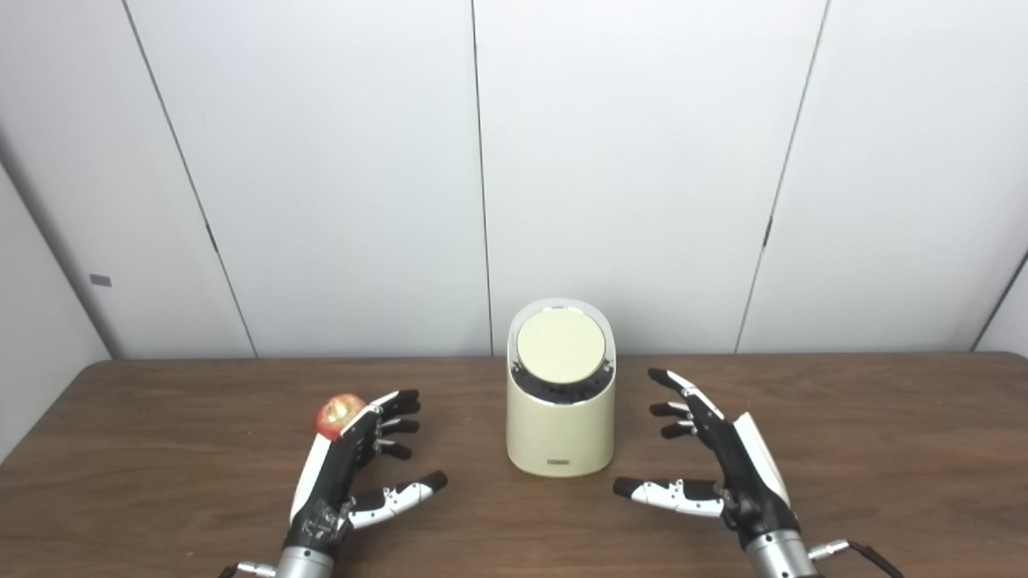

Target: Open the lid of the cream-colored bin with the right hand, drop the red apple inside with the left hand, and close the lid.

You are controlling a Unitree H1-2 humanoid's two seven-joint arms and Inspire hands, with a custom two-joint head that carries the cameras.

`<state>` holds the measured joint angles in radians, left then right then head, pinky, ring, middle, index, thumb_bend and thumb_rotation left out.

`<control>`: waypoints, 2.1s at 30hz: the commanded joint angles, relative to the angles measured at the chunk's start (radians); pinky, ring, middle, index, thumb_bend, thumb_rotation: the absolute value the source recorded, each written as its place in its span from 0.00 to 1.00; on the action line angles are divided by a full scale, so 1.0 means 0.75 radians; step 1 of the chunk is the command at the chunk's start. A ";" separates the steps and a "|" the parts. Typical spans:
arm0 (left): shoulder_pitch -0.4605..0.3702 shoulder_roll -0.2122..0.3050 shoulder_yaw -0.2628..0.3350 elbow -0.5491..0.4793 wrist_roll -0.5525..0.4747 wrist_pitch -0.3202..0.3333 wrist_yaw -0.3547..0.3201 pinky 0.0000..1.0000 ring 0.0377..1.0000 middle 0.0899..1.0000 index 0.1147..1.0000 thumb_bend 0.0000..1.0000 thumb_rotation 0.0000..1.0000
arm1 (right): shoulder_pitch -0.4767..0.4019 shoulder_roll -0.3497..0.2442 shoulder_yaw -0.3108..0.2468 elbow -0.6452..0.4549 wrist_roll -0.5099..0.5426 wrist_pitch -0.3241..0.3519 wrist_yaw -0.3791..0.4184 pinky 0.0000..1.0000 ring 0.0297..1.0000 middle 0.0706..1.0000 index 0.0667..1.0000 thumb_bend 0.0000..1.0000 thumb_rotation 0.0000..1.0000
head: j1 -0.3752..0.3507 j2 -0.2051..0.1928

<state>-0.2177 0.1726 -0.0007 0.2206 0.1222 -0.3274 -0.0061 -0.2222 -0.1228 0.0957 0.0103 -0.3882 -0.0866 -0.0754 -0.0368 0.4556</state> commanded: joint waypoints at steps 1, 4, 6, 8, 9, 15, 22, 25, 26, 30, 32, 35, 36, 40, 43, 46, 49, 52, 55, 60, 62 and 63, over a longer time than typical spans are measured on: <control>-0.032 0.014 0.012 -0.043 0.004 -0.028 0.010 0.60 0.74 0.79 0.80 0.70 0.06 | -0.032 -0.001 -0.012 -0.034 0.012 -0.041 -0.017 0.66 0.76 0.88 0.85 0.72 0.25 | -0.002 0.000; -0.032 0.008 0.014 -0.040 0.013 -0.030 0.020 0.61 0.74 0.79 0.80 0.71 0.05 | -0.029 -0.003 -0.012 -0.043 0.010 -0.029 -0.013 0.65 0.75 0.88 0.85 0.72 0.25 | 0.002 0.000; -0.032 0.005 0.015 -0.039 0.005 -0.033 0.019 0.60 0.74 0.79 0.80 0.71 0.04 | -0.029 -0.004 -0.012 -0.043 0.004 -0.027 -0.015 0.65 0.75 0.88 0.85 0.72 0.25 | 0.006 0.000; -0.032 0.004 0.014 -0.040 0.002 -0.032 0.016 0.60 0.74 0.79 0.80 0.71 0.04 | -0.028 -0.004 -0.012 -0.041 0.006 -0.032 -0.016 0.64 0.74 0.88 0.85 0.72 0.24 | 0.008 0.001; -0.030 0.003 0.014 -0.043 0.005 -0.029 0.017 0.60 0.74 0.79 0.81 0.70 0.03 | -0.028 -0.005 -0.011 -0.041 0.006 -0.033 -0.016 0.64 0.74 0.88 0.85 0.72 0.24 | 0.010 0.001; -0.035 0.001 0.014 -0.028 0.018 -0.039 0.029 0.61 0.75 0.79 0.80 0.70 0.06 | -0.030 -0.005 -0.010 -0.036 0.001 -0.034 -0.018 0.64 0.74 0.88 0.85 0.72 0.24 | 0.014 -0.008; -0.060 -0.003 0.008 0.028 0.029 -0.056 0.038 0.62 0.76 0.79 0.80 0.70 0.07 | -0.076 0.008 -0.011 0.011 -0.012 -0.042 -0.040 0.66 0.77 0.87 0.85 0.70 0.32 | 0.012 -0.024; -0.075 -0.006 0.006 0.056 0.041 -0.069 0.044 0.62 0.75 0.79 0.80 0.69 0.06 | -0.131 0.000 -0.011 0.029 -0.029 -0.045 -0.044 0.65 0.78 0.87 0.85 0.70 0.34 | 0.009 -0.030; -0.078 -0.008 0.006 0.061 0.045 -0.069 0.046 0.61 0.75 0.79 0.80 0.69 0.06 | -0.159 -0.003 -0.014 0.032 -0.030 -0.037 -0.041 0.65 0.78 0.87 0.85 0.70 0.34 | 0.011 -0.034; -0.092 -0.013 0.003 0.085 0.056 -0.081 0.055 0.62 0.75 0.79 0.80 0.69 0.07 | -0.246 -0.008 -0.032 0.050 -0.027 0.008 -0.033 0.68 0.81 0.89 0.98 0.73 0.34 | 0.012 -0.045; -0.099 -0.013 0.004 0.097 0.048 -0.100 0.054 0.61 0.75 0.79 0.80 0.70 0.07 | -0.294 -0.012 -0.037 0.038 -0.041 0.058 -0.020 0.71 0.83 0.90 1.00 0.75 0.36 | 0.011 -0.046; -0.106 -0.011 0.004 0.112 0.045 -0.123 0.057 0.60 0.74 0.79 0.79 0.70 0.06 | -0.362 -0.017 -0.033 0.004 -0.081 0.145 -0.006 0.73 0.84 0.91 1.00 0.76 0.39 | 0.011 -0.047; -0.108 -0.011 0.005 0.116 0.044 -0.128 0.057 0.60 0.74 0.79 0.79 0.70 0.06 | -0.387 -0.019 -0.030 -0.003 -0.094 0.170 -0.001 0.72 0.84 0.91 1.00 0.76 0.38 | 0.008 -0.051; -0.108 -0.010 0.003 0.115 0.041 -0.134 0.053 0.61 0.74 0.78 0.79 0.71 0.08 | -0.465 -0.041 -0.011 -0.011 -0.147 0.225 0.016 0.68 0.83 0.91 1.00 0.75 0.37 | 0.008 -0.051; -0.104 -0.011 0.000 0.100 0.033 -0.121 0.042 0.61 0.74 0.78 0.80 0.71 0.08 | -0.513 -0.062 0.005 -0.013 -0.176 0.261 0.043 0.69 0.84 0.91 1.00 0.75 0.39 | 0.013 -0.048; -0.102 -0.010 -0.004 0.091 0.035 -0.116 0.037 0.62 0.74 0.79 0.79 0.70 0.08 | -0.575 -0.089 0.041 -0.021 -0.249 0.350 0.093 0.68 0.83 0.92 1.00 0.76 0.45 | 0.017 -0.046; -0.100 -0.015 -0.005 0.086 0.035 -0.112 0.039 0.62 0.74 0.79 0.79 0.71 0.08 | -0.623 -0.104 0.070 -0.029 -0.290 0.427 0.134 0.66 0.82 0.91 1.00 0.78 0.48 | 0.020 -0.043; -0.096 -0.020 -0.009 0.071 0.044 -0.100 0.042 0.61 0.74 0.79 0.80 0.71 0.08 | -0.674 -0.118 0.102 -0.032 -0.332 0.490 0.181 0.65 0.82 0.92 1.00 0.79 0.50 | 0.027 -0.040; -0.094 -0.021 -0.013 0.060 0.052 -0.096 0.043 0.61 0.74 0.79 0.81 0.70 0.08 | -0.712 -0.134 0.135 -0.017 -0.369 0.507 0.218 0.64 0.83 0.92 1.00 0.81 0.52 | 0.030 -0.038; -0.099 -0.030 -0.012 0.064 0.044 -0.097 0.046 0.61 0.74 0.80 0.82 0.70 0.08 | -0.748 -0.149 0.174 0.039 -0.389 0.481 0.230 0.68 0.87 0.92 0.99 0.85 0.39 | 0.044 -0.044; -0.097 -0.035 -0.011 0.061 0.039 -0.100 0.046 0.60 0.74 0.80 0.82 0.70 0.07 | -0.747 -0.144 0.182 0.074 -0.383 0.454 0.211 0.66 0.85 0.92 0.98 0.85 0.34 | 0.046 -0.044; -0.097 -0.036 -0.010 0.060 0.039 -0.101 0.047 0.60 0.74 0.80 0.82 0.70 0.07 | -0.745 -0.141 0.185 0.090 -0.379 0.437 0.201 0.65 0.84 0.92 0.98 0.86 0.33 | 0.046 -0.044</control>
<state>-0.2762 0.1503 -0.0088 0.2968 0.1590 -0.3893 0.0238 -0.7358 -0.2243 0.2310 0.0844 -0.6728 0.2837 0.1043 -0.0015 0.4218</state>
